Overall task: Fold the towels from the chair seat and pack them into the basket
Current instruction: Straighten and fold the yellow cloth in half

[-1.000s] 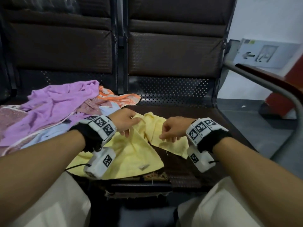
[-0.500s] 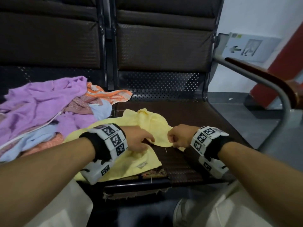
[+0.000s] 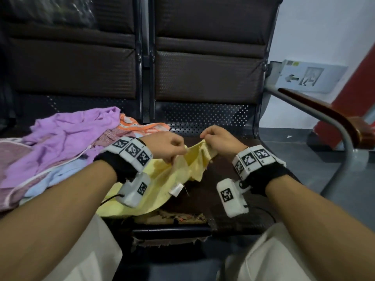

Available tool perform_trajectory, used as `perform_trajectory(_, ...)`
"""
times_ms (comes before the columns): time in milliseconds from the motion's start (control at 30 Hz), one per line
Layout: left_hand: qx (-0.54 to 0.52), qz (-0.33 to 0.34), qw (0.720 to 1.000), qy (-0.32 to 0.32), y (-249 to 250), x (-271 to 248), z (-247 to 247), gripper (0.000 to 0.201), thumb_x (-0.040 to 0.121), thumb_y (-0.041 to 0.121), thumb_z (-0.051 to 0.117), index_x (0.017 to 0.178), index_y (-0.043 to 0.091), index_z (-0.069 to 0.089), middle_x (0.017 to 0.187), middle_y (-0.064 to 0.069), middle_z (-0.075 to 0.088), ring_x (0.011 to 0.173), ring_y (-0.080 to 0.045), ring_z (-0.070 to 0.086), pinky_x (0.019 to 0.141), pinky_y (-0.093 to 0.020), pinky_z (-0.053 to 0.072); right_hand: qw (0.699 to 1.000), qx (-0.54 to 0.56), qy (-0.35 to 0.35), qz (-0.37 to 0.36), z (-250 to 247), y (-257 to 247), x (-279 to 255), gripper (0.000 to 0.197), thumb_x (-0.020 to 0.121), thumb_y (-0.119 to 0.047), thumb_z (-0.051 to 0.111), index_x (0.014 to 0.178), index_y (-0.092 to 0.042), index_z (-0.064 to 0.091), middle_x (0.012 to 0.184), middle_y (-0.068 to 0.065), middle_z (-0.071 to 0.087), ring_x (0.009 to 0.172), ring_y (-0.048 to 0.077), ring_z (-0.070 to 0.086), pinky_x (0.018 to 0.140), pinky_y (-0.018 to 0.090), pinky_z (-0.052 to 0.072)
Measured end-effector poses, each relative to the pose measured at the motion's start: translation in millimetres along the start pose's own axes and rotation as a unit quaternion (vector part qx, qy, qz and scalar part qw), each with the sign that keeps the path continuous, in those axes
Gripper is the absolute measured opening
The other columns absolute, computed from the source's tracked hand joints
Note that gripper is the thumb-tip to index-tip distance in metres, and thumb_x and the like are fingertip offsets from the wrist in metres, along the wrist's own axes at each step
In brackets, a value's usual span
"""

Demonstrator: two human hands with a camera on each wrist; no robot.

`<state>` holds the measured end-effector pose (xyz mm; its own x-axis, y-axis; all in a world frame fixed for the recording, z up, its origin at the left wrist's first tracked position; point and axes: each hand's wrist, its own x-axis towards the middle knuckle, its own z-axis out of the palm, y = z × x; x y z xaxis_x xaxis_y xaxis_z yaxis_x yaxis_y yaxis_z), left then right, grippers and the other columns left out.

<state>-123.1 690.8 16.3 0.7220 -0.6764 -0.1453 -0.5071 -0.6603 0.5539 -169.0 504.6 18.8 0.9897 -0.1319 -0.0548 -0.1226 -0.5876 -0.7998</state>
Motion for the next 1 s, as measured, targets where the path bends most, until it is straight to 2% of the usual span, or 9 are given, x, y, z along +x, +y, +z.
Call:
perform_trajectory(67, -0.037, -0.004, 0.997, 0.071, 2.2, -4.1, -17.5, 0.031, 0.084, 0.046, 0.062, 0.069, 0.019, 0.057, 0.063, -0.001, 0.068, 0.058, -0.015, 0.068, 0.060, -0.027, 0.056, 0.986, 0.166, 0.007, 0.002, 6.0, -18.1, -3.3, 0.022, 0.093, -0.006, 0.040, 0.084, -0.015, 0.059, 0.071, 0.004, 0.054, 0.058, 0.014, 0.054, 0.042, 0.024, 0.046)
perform_trajectory(167, -0.088, -0.009, 0.984, 0.155, 0.1, -10.7, -40.3, 0.021, 0.079, 0.025, 0.074, 0.069, 0.018, 0.056, 0.058, 0.001, 0.064, 0.050, -0.011, 0.064, 0.048, -0.023, 0.053, 0.957, 0.285, 0.034, -0.046, 13.1, -45.1, -4.4, 0.029, 0.089, 0.001, 0.040, 0.078, -0.009, 0.065, 0.071, 0.011, 0.059, 0.058, 0.018, 0.058, 0.044, 0.026, 0.049)
perform_trajectory(267, -0.212, -0.012, 0.948, 0.239, -1.3, -12.2, -55.5, 0.022, 0.081, -0.002, 0.065, 0.077, 0.018, 0.055, 0.065, -0.001, 0.059, 0.045, -0.004, 0.057, 0.043, -0.019, 0.048, 0.925, 0.363, 0.058, -0.090, 16.2, -64.4, 0.9, 0.029, 0.085, 0.004, 0.043, 0.078, -0.008, 0.069, 0.076, 0.015, 0.062, 0.065, 0.021, 0.061, 0.048, 0.027, 0.051)
perform_trajectory(400, -0.312, -0.040, 0.898, 0.307, -8.3, -14.6, -55.3, 0.032, 0.082, -0.012, 0.047, 0.080, 0.018, 0.059, 0.075, -0.007, 0.058, 0.059, -0.016, 0.054, 0.052, -0.026, 0.043, 0.907, 0.399, 0.012, -0.132, 21.4, -65.3, 11.1, 0.022, 0.083, 0.007, 0.052, 0.090, -0.006, 0.068, 0.079, 0.014, 0.069, 0.068, 0.020, 0.067, 0.054, 0.027, 0.054)
perform_trajectory(567, -0.331, -0.093, 0.886, 0.312, -24.9, -21.8, -54.0, 0.034, 0.081, -0.009, 0.040, 0.076, 0.017, 0.062, 0.048, 0.006, 0.057, 0.038, -0.003, 0.048, 0.037, -0.012, 0.033, 0.979, 0.105, 0.042, -0.172, 35.2, -39.8, 26.4, 0.013, 0.077, -0.007, 0.075, 0.076, -0.018, 0.068, 0.070, 0.002, 0.068, 0.062, 0.011, 0.062, 0.062, 0.030, 0.052)
perform_trajectory(633, -0.377, -0.079, 0.873, 0.300, -25.5, -24.3, -58.9, 0.036, 0.081, -0.011, 0.037, 0.077, 0.014, 0.063, 0.052, 0.002, 0.059, 0.045, -0.008, 0.053, 0.042, -0.014, 0.040, 0.980, -0.011, 0.041, -0.195, 37.3, -35.3, 30.6, 0.010, 0.076, -0.020, 0.077, 0.073, -0.023, 0.067, 0.075, -0.005, 0.064, 0.069, 0.008, 0.058, 0.067, 0.028, 0.048)
perform_trajectory(800, -0.420, -0.040, 0.879, 0.223, -23.4, -31.7, -62.4, 0.032, 0.084, -0.011, 0.040, 0.086, 0.012, 0.063, 0.070, -0.006, 0.060, 0.057, -0.013, 0.055, 0.052, -0.021, 0.047, 0.965, 0.119, -0.073, -0.221, 48.9, -44.4, 32.1, 0.033, 0.080, -0.006, 0.070, 0.054, -0.018, 0.053, 0.100, 0.001, 0.066, 0.087, 0.007, 0.064, 0.073, 0.026, 0.052)
perform_trajectory(900, -0.395, -0.016, 0.901, 0.176, -24.0, -34.3, -63.1, 0.032, 0.085, -0.012, 0.044, 0.099, 0.010, 0.063, 0.080, -0.009, 0.063, 0.065, -0.015, 0.058, 0.058, -0.021, 0.049, 0.959, 0.120, -0.134, -0.218, 58.7, -44.7, 32.8, 0.036, 0.082, -0.004, 0.068, 0.054, -0.015, 0.048, 0.069, -0.017, 0.065, 0.058, -0.002, 0.056, 0.053, 0.016, 0.044)
perform_trajectory(1000, -0.363, -0.017, 0.918, 0.158, -29.9, -35.1, -61.6, 0.030, 0.087, -0.011, 0.048, 0.105, 0.009, 0.062, 0.082, -0.008, 0.064, 0.071, -0.017, 0.059, 0.065, -0.025, 0.049, 0.964, 0.120, -0.084, -0.220, 58.7, -45.7, 35.4, 0.032, 0.083, -0.006, 0.069, 0.058, -0.013, 0.051, 0.053, -0.014, 0.052, 0.052, -0.002, 0.049, 0.051, 0.012, 0.039)
